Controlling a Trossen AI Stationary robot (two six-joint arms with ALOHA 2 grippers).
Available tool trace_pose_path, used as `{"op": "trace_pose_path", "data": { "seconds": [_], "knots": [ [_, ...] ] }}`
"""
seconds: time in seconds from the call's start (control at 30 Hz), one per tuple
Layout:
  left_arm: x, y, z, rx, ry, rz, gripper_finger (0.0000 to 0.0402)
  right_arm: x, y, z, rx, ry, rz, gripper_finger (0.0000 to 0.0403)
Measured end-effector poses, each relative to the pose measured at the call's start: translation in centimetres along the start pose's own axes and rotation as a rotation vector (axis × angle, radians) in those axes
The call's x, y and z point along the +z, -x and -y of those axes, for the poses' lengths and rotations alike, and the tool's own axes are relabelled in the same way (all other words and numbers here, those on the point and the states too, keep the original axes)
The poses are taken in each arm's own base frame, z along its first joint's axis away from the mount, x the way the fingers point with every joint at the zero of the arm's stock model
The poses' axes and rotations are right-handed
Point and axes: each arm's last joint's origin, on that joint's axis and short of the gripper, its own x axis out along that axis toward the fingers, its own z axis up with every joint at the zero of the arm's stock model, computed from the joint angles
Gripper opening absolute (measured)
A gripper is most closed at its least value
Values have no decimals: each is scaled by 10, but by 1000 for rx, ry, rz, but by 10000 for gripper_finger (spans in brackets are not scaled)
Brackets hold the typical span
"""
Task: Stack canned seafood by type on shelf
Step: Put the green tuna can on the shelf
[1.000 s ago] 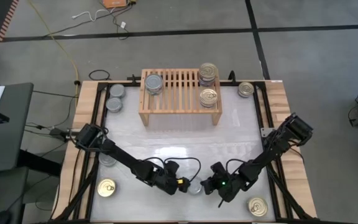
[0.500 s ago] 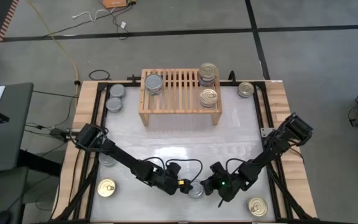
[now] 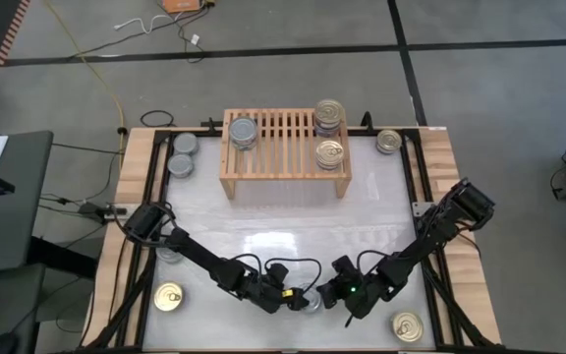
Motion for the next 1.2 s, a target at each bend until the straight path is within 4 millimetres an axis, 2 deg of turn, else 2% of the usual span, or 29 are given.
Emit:
{"op": "trace_pose_path", "data": {
  "seconds": [0.33, 0.67, 0.97, 1.2],
  "knots": [
    [-1, 0, -1, 16, -3, -30, 318, -1, 0, 1, -5, 3, -15, 20],
    [-1, 0, 0, -2, 6, -13, 318, -1, 0, 1, -3, 2, -15, 23],
    [11, -4, 4, -30, 25, 7, 318, -1, 0, -1, 11, 15, -16, 24],
    [12, -4, 4, -31, 33, 9, 308, -1, 0, -1, 16, 18, -16, 24]
  ]
}}
